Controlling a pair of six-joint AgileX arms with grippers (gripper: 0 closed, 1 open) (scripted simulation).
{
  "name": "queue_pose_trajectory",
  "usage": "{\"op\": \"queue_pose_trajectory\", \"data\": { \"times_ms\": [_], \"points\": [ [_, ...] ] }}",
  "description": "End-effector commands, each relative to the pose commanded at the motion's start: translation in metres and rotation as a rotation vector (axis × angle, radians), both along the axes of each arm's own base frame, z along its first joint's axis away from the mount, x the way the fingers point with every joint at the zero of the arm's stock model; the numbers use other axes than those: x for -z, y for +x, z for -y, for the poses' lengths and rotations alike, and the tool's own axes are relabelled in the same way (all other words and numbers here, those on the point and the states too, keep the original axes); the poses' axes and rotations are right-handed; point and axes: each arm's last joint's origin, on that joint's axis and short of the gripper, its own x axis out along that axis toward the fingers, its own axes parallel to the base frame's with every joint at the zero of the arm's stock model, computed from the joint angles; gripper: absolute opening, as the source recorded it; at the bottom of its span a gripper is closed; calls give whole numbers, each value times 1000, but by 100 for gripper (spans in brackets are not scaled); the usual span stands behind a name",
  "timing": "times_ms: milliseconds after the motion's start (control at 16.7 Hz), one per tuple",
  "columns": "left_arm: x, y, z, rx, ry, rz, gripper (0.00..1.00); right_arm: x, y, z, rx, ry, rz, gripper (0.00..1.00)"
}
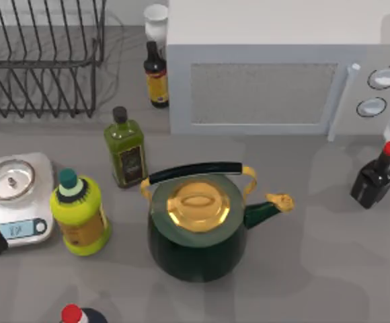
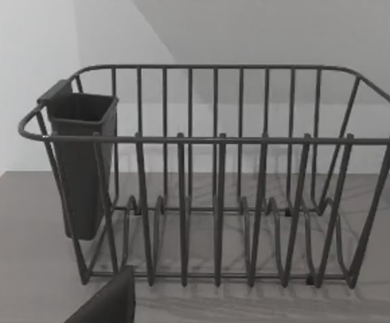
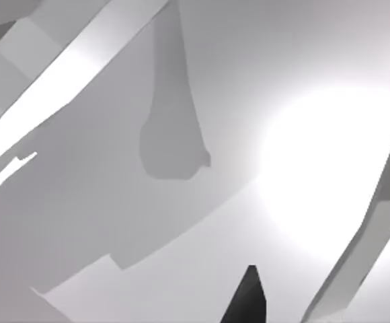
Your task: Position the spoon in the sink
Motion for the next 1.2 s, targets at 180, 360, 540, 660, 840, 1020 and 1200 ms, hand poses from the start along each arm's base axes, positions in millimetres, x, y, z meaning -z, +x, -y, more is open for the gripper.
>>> {"op": "queue_pose_trajectory", "data": {
  "times_ms": [180,360,540,660,840,1020,1200],
  "points": [
    [0,0,0,0,0,0,100,2,-1,0,1,-2,14,0],
    [0,0,0,0,0,0,100,2,-1,0,1,-2,14,0],
    [0,0,0,0,0,0,100,2,-1,0,1,-2,14,23],
    [0,0,0,0,0,0,100,2,-1,0,1,-2,14,38],
    [0,0,0,0,0,0,100,2,-1,0,1,-2,14,60],
    [0,0,0,0,0,0,100,2,-1,0,1,-2,14,83],
    [0,0,0,0,0,0,100,2,-1,0,1,-2,14,100]
  ]
}}
